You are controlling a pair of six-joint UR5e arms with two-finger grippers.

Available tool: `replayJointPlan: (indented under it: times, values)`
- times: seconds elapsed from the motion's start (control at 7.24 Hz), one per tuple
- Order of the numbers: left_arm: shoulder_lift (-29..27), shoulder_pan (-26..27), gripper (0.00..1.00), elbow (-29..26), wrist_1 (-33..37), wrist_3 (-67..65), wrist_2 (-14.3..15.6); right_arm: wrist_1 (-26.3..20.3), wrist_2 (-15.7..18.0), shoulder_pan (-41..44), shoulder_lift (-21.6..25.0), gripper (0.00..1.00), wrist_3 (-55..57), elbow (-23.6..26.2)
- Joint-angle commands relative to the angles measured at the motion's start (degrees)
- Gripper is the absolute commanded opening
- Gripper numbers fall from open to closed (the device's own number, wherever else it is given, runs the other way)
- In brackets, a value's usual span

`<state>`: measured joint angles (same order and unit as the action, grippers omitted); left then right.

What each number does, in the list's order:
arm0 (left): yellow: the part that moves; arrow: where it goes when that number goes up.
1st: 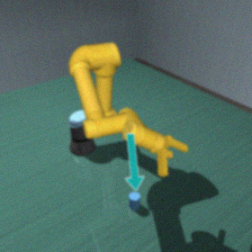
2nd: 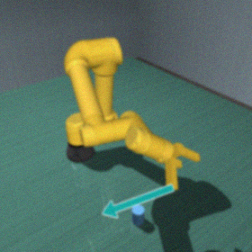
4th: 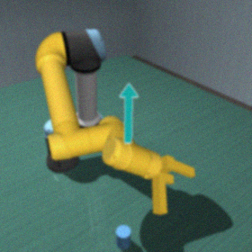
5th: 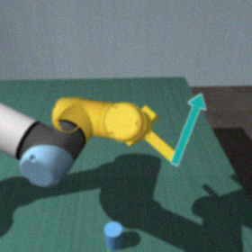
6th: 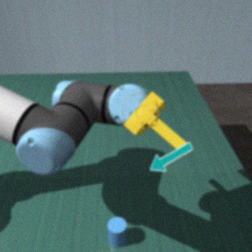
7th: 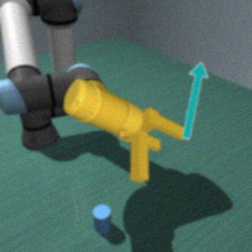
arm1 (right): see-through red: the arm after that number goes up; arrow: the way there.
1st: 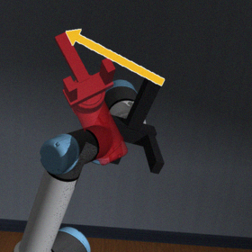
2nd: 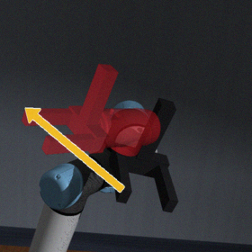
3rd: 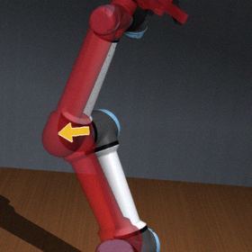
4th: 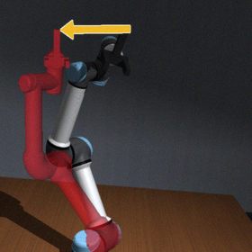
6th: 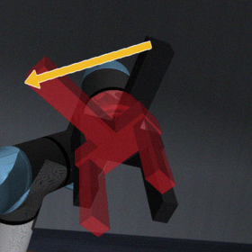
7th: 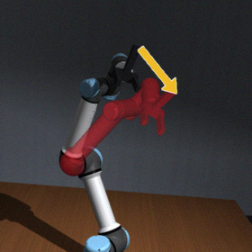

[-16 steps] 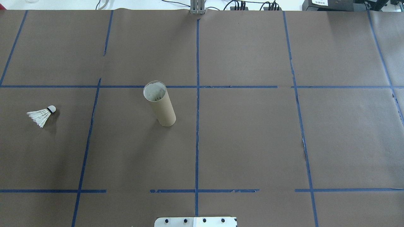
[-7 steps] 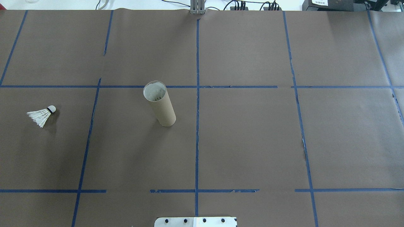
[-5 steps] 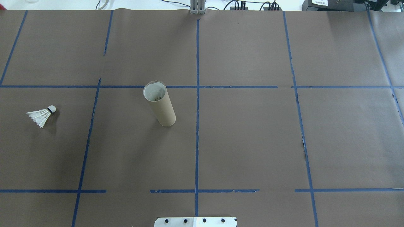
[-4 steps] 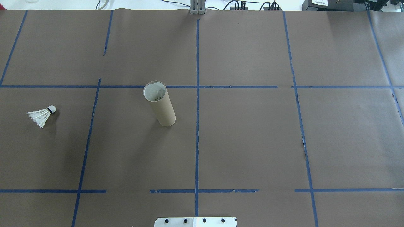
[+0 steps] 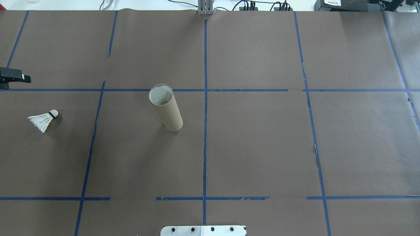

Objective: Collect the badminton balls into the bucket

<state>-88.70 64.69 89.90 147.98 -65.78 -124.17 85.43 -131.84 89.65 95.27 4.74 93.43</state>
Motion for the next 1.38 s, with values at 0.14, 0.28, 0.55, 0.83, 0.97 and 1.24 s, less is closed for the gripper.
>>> replayJointPlan:
  times: [0.14,0.28,0.55,0.83,0.97,1.24]
  values:
    - [7.1,-3.5,1.00,-0.4,12.5,-14.3,1.9,0.0,0.0,0.0,0.0,1.00,0.0,0.0]
    - [7.3,-5.8,1.00,-0.5,12.9,-19.8,2.3,0.0,0.0,0.0,0.0,1.00,0.0,0.0]
    - [7.3,-9.3,1.00,-2.8,16.5,-23.9,5.5,0.0,0.0,0.0,0.0,1.00,0.0,0.0]
    - [7.2,-12.4,1.00,-5.0,21.7,-29.1,9.9,0.0,0.0,0.0,0.0,1.00,0.0,0.0]
    - [7.1,-14.0,1.00,-5.0,22.1,-30.7,11.7,0.0,0.0,0.0,0.0,1.00,0.0,0.0]
    - [6.4,-15.9,1.00,-5.0,22.2,-31.7,14.2,0.0,0.0,0.0,0.0,1.00,0.0,0.0]
